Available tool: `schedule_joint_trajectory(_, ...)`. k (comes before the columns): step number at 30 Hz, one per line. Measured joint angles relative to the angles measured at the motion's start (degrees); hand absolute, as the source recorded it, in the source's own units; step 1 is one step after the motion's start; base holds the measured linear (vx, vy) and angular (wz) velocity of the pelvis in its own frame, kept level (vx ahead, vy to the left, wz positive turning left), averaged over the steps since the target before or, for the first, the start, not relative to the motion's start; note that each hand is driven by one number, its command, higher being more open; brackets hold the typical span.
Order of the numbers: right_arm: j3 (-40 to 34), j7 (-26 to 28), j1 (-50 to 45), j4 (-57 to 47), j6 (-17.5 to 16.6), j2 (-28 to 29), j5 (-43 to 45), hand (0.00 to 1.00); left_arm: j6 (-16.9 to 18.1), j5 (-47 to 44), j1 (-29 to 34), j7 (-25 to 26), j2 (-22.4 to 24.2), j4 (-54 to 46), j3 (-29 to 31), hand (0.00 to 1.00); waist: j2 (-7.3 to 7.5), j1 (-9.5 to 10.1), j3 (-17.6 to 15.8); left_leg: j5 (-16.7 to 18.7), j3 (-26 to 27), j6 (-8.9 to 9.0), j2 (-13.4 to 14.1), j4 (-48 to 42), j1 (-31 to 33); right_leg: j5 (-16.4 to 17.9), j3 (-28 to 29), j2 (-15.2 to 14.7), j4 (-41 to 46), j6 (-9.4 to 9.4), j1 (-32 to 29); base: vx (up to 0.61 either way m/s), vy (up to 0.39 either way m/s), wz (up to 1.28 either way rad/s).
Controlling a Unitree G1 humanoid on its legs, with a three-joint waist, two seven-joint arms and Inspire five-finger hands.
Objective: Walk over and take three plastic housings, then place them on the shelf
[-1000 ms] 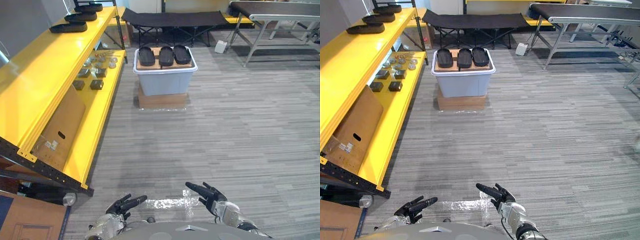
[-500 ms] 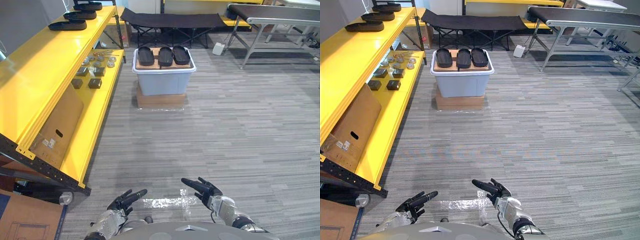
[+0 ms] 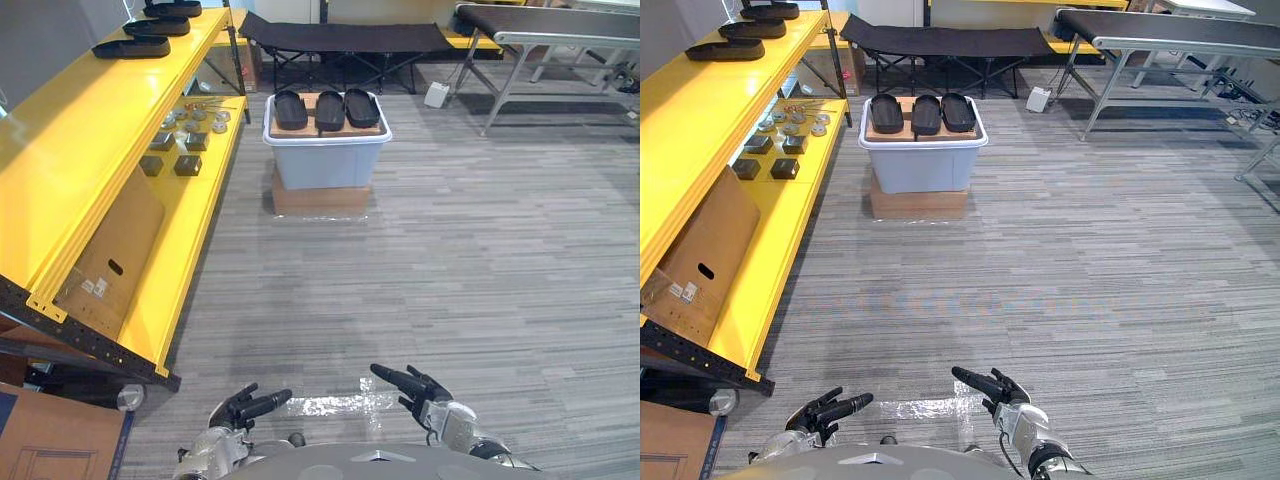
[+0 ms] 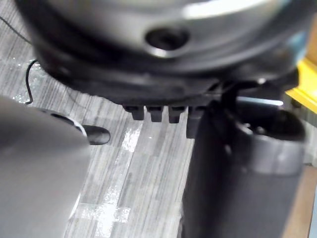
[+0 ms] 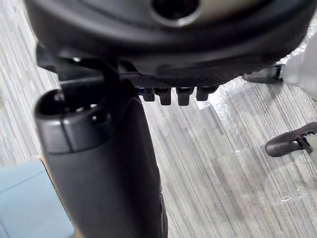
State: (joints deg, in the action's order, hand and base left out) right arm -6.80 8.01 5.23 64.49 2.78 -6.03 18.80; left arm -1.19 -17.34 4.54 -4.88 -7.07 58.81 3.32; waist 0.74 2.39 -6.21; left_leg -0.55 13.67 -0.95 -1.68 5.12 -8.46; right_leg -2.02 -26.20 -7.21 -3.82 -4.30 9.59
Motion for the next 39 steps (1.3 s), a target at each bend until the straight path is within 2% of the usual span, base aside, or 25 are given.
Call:
schedule_joint_trajectory(6, 0.1, -0.6, 0.2, -0.1, -2.6, 0.0, -0.3, 1.0, 2.5, 2.3, 0.9, 0.7, 0.2, -1.6, 0.0, 1.0, -0.04, 0.62, 0.0, 0.4, 1.1, -0.16, 0.1, 0.0, 0.0, 0.0, 1.4, 0.2, -0.1, 0.01, -0.5, 0.0, 0.018, -0.1)
schedule_joint_trajectory(8, 0.0, -1.3, 0.1, -0.2, -3.4, -0.1, 0.2, 1.0, 2.8, 2.1, 2.3, 0.7, 0.7, -3.6, 0.0, 1.0, -0.26, 0.49, -0.1, 1.4, 1.1, -0.19, 0.0, 0.0, 0.0, 1.9, 1.5, -0.7, 3.4, -0.26, -2.1, 0.02, 0.044, -0.01)
schedule_joint_trajectory(10, -0.7, -2.0, -0.3, -0.3, -3.7, -0.3, 1.3, 1.0, 2.9, 1.6, 2.9, 0.6, 0.8, -5.3, -0.1, 1.0, 0.21, 0.41, -0.4, 2.3, 0.1, -1.0, -0.6, -0.1, -0.1, 5.5, 1.4, -3.3, 12.5, -1.53, -5.4, 0.07, 0.096, 0.14)
schedule_joint_trajectory(12, -2.1, -2.4, -1.0, -1.9, -3.8, -0.4, 3.1, 1.0, 3.3, 1.1, 2.8, 0.6, 1.5, -5.6, -0.2, 1.0, -0.44, 0.4, -2.1, 3.4, -1.6, -2.66, -0.5, -2.1, -0.2, 6.3, 1.6, -7.0, 28.9, -2.37, -11.8, 0.1, 0.104, 0.32)
schedule_joint_trajectory(13, -2.4, -2.4, -1.4, -2.5, -4.2, -0.3, 3.7, 1.0, 3.3, 1.0, 2.5, 0.6, 1.4, -6.1, -0.3, 1.0, -0.48, 0.14, -3.0, 3.9, -2.3, -3.52, -0.3, -3.6, -0.3, 6.3, 2.0, -7.9, 33.5, -2.81, -13.7, 0.11, 0.097, 0.5)
schedule_joint_trajectory(14, -2.7, -2.2, -2.6, -3.0, -4.6, 0.0, 4.6, 1.0, 3.3, 0.7, 2.6, 0.8, 1.4, -6.8, -0.5, 1.0, -0.56, -0.14, -3.8, 5.7, -3.1, -3.3, 0.6, -6.9, -0.1, 8.9, 3.7, -7.6, 34.5, -1.63, -14.9, 0.13, 0.098, 0.5)
schedule_joint_trajectory(15, -2.7, -2.0, -3.6, -3.2, -4.8, 0.1, 4.7, 1.0, 3.3, 0.6, 2.9, 0.8, 1.2, -7.1, -0.4, 1.0, -1.12, 0.17, -4.2, 7.3, -3.9, -3.01, 1.3, -9.2, -0.1, 9.5, 4.8, -6.7, 32.3, -1.69, -15.7, 0.14, 0.102, 0.43)
schedule_joint_trajectory(16, -2.7, -2.0, -4.2, -3.5, -4.8, 0.2, 4.6, 1.0, 3.3, 0.6, 2.9, 0.8, 1.0, -7.2, -0.4, 1.0, -1.0, 0.28, -4.2, 7.9, -4.4, -3.02, 1.4, -10.0, -0.1, 9.3, 5.3, -6.4, 30.5, -1.9, -16.1, 0.25, 0.065, 0.43)
schedule_joint_trajectory(17, -2.8, -2.0, -4.9, -4.1, -4.8, 0.2, 4.5, 1.0, 3.2, 0.5, 2.7, 0.7, 0.4, -7.6, -0.4, 1.0, -0.52, 0.24, -4.4, 9.0, -5.4, -2.77, 1.5, -11.3, -0.4, 8.5, 6.2, -5.7, 25.0, -2.6, -17.2, 0.23, 0.018, 0.34)
schedule_joint_trajectory(19, -3.2, -1.9, -5.6, -4.6, -4.9, 0.3, 4.4, 1.0, 3.2, -0.1, 2.6, 0.7, 0.3, -7.7, -0.4, 1.0, -0.62, 0.32, -4.5, 10.5, -5.7, -1.98, 2.3, -12.7, -0.8, 6.6, 6.1, -4.8, 18.9, -3.74, -18.5, 0.24, -0.014, 0.21)
schedule_joint_trajectory(22, -5.2, -1.6, -6.5, -4.8, -6.9, 1.5, 4.4, 1.0, 2.3, -0.3, 3.0, 0.6, 0.3, -7.7, -0.2, 1.0, -0.07, 0.56, -4.8, 14.3, -5.7, 0.11, 2.8, -15.8, -2.9, 3.5, 5.2, -4.7, 15.6, -1.71, -18.4, 0.26, -0.094, 0.05)
schedule_joint_trajectory(23, -5.2, -1.0, -6.8, -4.8, -7.2, 1.8, 4.4, 1.0, 2.0, -0.4, 3.0, 0.6, 0.3, -7.7, -0.2, 1.0, 0.25, 0.59, -4.8, 16.2, -5.8, 0.81, 3.1, -17.4, -3.3, 3.4, 5.3, -4.5, 16.1, -1.33, -18.4, 0.26, -0.204, 0.02)
schedule_joint_trajectory(24, -5.2, -0.3, -7.1, -4.8, -7.2, 2.0, 4.4, 1.0, 1.8, -0.6, 3.0, 0.6, 0.3, -8.0, -0.2, 1.0, 0.75, 0.6, -4.6, 19.5, -6.1, 2.24, 3.5, -20.1, -3.3, 4.2, 6.2, -4.3, 18.0, -0.01, -18.5, 0.29, -0.277, -0.01)
schedule_joint_trajectory(25, -5.3, 0.3, -7.2, -4.7, -7.3, 1.8, 4.5, 1.0, 1.2, -0.6, 2.9, 0.6, 0.8, -8.8, -0.3, 1.0, 0.25, 0.6, -4.7, 22.9, -6.2, 2.62, 4.9, -22.9, -3.4, 4.4, 6.9, -3.3, 21.0, 2.87, -18.9, 0.31, -0.299, -0.03)
schedule_joint_trajectory(26, -5.8, 0.6, -7.3, -4.8, -7.4, 1.6, 4.6, 1.0, 1.0, -0.9, 3.0, 0.7, 1.1, -8.8, -0.5, 1.0, -0.58, 0.43, -4.4, 24.1, -6.3, 3.35, 6.2, -23.7, -3.5, 4.9, 6.9, -2.4, 22.8, 3.73, -19.4, 0.36, -0.306, 0.0)
schedule_joint_trajectory(27, -6.2, 0.8, -8.1, -4.7, -7.3, 1.2, 4.6, 1.0, 0.8, -2.1, 3.3, 0.7, 1.6, -8.6, -0.6, 1.0, -2.03, 0.19, -2.9, 25.4, -6.3, 4.27, 8.9, -24.2, -4.2, 5.8, 6.2, -0.2, 24.6, 4.85, -19.1, 0.41, -0.275, 0.25)
schedule_joint_trajectory(28, -6.4, 1.2, -8.3, -4.5, -7.3, 0.7, 4.6, 1.0, 1.0, -3.5, 3.1, 0.7, 2.0, -8.5, -0.2, 1.0, -2.37, 0.04, -2.4, 25.4, -5.8, 4.38, 11.0, -37.3, 0.3, 6.2, 4.7, 0.7, 25.5, 5.37, -18.7, 0.49, -0.317, 0.3)
schedule_joint_trajectory(29, -6.4, 1.2, -8.4, -4.4, -7.2, 0.1, 4.6, 1.0, 1.0, -4.2, 2.6, 0.6, 2.8, -8.4, -0.3, 1.0, -3.13, 0.03, -2.6, 23.3, -5.0, 4.04, 12.7, -45.1, 4.0, 7.1, 4.3, 1.6, 25.5, 5.54, -18.2, 0.51, -0.301, 0.25)
schedule_joint_trajectory(30, -6.2, 1.3, -8.7, -4.4, -7.0, -0.6, 4.5, 1.0, 2.4, -5.5, 2.2, 0.8, 3.6, -9.3, 0.3, 1.0, -4.34, 0.51, -3.0, 16.5, -4.2, 4.75, 16.2, -54.0, 8.4, 7.5, 3.7, 3.6, 22.9, 6.0, -15.5, 0.53, -0.276, 0.15)
schedule_joint_trajectory(31, -6.2, 1.4, -8.9, -4.3, -6.9, -0.9, 3.9, 1.0, 2.5, -7.2, 2.3, 0.8, 3.9, -9.4, 0.9, 1.0, -4.51, 0.12, -4.0, 16.3, -4.8, 5.13, 17.5, -60.0, 11.5, 7.5, 3.2, 4.9, 18.8, 6.25, -11.3, 0.48, -0.206, 0.13)
schedule_joint_trajectory(32, -6.2, 1.4, -8.9, -4.0, -6.9, -1.0, 3.9, 1.0, 2.5, -7.5, 2.0, 0.8, 3.9, -9.4, 1.3, 1.0, -4.39, 0.08, -4.2, 16.6, -4.8, 5.1, 17.1, -60.7, 12.6, 7.5, 3.2, 5.1, 17.3, 6.73, -9.5, 0.48, -0.172, 0.16)
schedule_joint_trajectory(34, -6.2, 1.7, -8.6, -3.6, -7.0, -1.0, 3.8, 1.0, 2.5, -7.7, 2.2, 0.9, 4.3, -9.8, 2.0, 1.0, -4.02, 0.69, -4.5, 18.5, -4.6, 5.46, 14.1, -55.8, 15.4, 7.7, 3.8, 5.0, 13.7, 7.4, -4.9, 0.4, -0.116, -0.13)
schedule_joint_trajectory(36, -6.2, 1.8, -5.7, -3.5, -7.3, -1.0, 2.0, 1.0, 3.8, -7.8, 3.0, 1.3, 5.3, -11.5, 2.3, 1.0, -3.47, 2.1, -4.8, 17.0, -4.8, 5.76, 9.0, -36.5, 19.5, 7.6, 5.8, 4.4, 10.7, 7.14, -1.9, 0.39, -0.033, -0.59)
schedule_joint_trajectory(37, -6.1, 1.7, -4.8, -3.5, -7.3, -1.0, 1.8, 1.0, 3.8, -7.8, 3.0, 1.2, 5.3, -11.9, 2.3, 1.0, -3.39, 2.6, -4.9, 15.2, -5.2, 5.79, 8.1, -31.5, 20.6, 7.7, 6.5, 4.3, 10.1, 6.99, -1.3, 0.38, 0.032, -0.74)
schedule_joint_trajectory(39, -5.1, 1.7, -3.1, -3.7, -7.5, -1.0, 2.0, 1.0, 3.9, -7.4, 3.1, 1.3, 5.9, -12.0, 2.3, 1.0, -3.9, 4.06, -5.9, 4.7, -7.1, 6.89, 6.5, -18.0, 22.1, 10.3, 9.4, 4.8, 9.1, 4.17, 2.1, 0.38, 0.091, -0.68)
